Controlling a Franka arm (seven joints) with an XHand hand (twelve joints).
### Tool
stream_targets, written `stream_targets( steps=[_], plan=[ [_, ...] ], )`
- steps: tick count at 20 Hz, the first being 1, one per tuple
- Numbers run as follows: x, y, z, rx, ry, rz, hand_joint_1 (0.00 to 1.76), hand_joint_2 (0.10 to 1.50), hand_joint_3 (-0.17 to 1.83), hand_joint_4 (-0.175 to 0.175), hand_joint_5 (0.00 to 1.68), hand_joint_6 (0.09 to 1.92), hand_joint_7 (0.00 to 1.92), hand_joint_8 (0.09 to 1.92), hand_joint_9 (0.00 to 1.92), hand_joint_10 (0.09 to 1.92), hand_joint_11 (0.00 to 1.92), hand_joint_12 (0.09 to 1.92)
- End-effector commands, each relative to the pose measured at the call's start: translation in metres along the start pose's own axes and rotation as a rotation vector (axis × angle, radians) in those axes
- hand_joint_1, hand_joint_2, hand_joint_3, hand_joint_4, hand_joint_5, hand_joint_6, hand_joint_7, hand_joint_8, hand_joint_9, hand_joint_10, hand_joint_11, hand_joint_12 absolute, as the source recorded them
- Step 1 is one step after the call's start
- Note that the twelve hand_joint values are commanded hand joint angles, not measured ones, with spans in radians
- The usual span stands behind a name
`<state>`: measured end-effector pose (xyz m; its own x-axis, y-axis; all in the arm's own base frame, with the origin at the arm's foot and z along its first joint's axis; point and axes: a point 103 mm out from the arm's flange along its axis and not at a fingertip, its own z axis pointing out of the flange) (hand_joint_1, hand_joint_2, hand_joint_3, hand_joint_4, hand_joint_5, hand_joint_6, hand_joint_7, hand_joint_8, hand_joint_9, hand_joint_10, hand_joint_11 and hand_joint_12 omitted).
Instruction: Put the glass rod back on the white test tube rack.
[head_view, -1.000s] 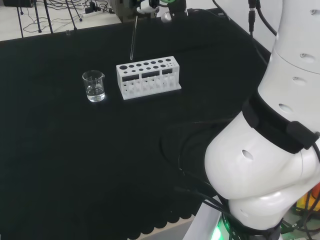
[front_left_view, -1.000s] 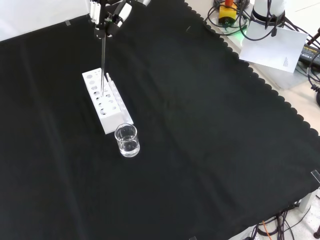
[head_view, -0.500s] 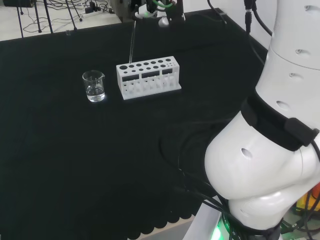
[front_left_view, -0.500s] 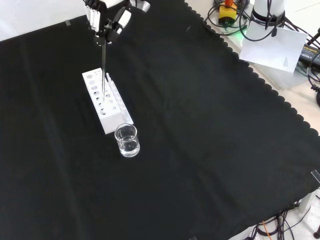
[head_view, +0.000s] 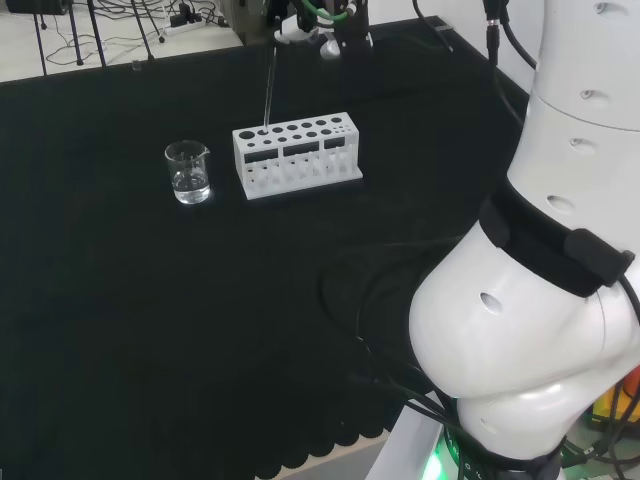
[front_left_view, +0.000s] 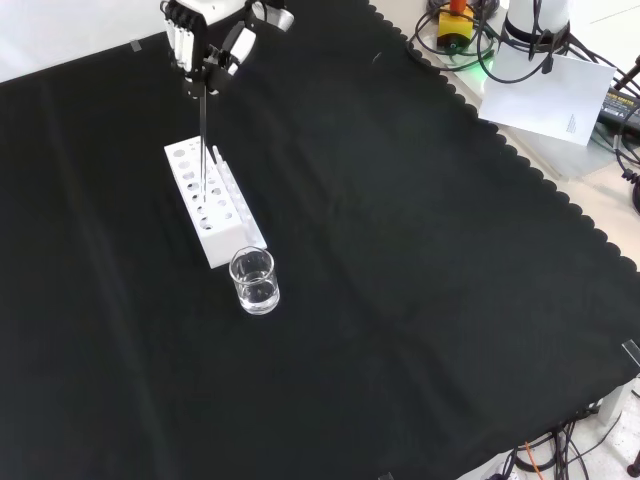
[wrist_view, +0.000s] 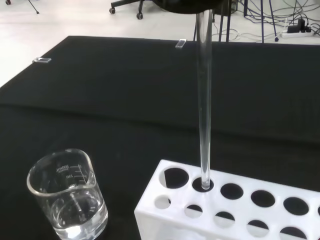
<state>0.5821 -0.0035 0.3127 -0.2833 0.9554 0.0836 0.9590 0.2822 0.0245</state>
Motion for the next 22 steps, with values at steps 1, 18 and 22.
stream_targets(
  steps=[1,18,22],
  plan=[
    [0.008,0.005,0.012,0.015,0.014,-0.007,1.31,1.10,-0.17,-0.175,1.28,0.19,1.23,0.91,1.85,0.52,1.55,0.51],
    [-0.003,0.017,0.054,0.079,0.014,-0.001,1.31,1.10,-0.17,-0.175,1.28,0.19,1.23,0.91,1.85,0.52,1.55,0.51],
    [0.000,0.021,0.055,0.096,-0.007,-0.011,1.31,1.10,-0.17,-0.175,1.28,0.18,1.23,0.91,1.85,0.52,1.55,0.51]
  ],
)
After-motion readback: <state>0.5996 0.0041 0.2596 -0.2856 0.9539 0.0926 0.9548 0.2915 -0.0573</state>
